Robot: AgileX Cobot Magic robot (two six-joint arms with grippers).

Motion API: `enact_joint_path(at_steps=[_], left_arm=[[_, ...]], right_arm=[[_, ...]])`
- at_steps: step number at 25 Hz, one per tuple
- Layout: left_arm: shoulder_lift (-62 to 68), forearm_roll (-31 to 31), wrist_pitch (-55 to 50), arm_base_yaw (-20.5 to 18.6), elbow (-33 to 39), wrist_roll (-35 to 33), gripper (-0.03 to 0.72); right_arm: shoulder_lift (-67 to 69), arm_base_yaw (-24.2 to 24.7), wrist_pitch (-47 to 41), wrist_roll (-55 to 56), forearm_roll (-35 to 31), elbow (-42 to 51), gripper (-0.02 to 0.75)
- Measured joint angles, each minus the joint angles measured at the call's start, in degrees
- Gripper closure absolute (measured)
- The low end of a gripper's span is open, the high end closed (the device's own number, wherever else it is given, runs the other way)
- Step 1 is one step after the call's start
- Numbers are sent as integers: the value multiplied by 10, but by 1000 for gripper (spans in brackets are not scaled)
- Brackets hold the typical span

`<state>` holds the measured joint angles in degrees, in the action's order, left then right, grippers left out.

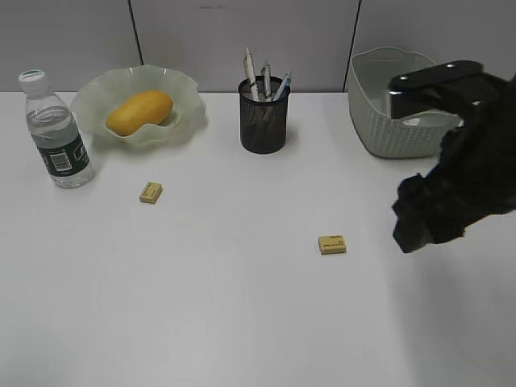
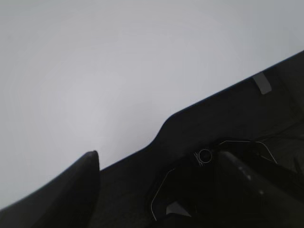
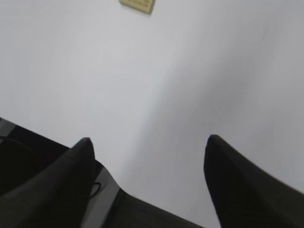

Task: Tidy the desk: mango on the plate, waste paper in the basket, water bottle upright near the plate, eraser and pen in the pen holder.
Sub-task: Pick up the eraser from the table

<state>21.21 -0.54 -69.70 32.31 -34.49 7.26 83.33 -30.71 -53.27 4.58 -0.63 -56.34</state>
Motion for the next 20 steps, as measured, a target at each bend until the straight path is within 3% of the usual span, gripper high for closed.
enact_joint_path(at_steps=[7, 20], left_arm=[[-10, 1, -3, 1, 13, 8, 129], [-10, 1, -3, 1, 13, 9, 144]], right_arm=[[136, 0, 64, 24, -57, -56, 174], [289, 0, 122, 124, -34, -118, 174]])
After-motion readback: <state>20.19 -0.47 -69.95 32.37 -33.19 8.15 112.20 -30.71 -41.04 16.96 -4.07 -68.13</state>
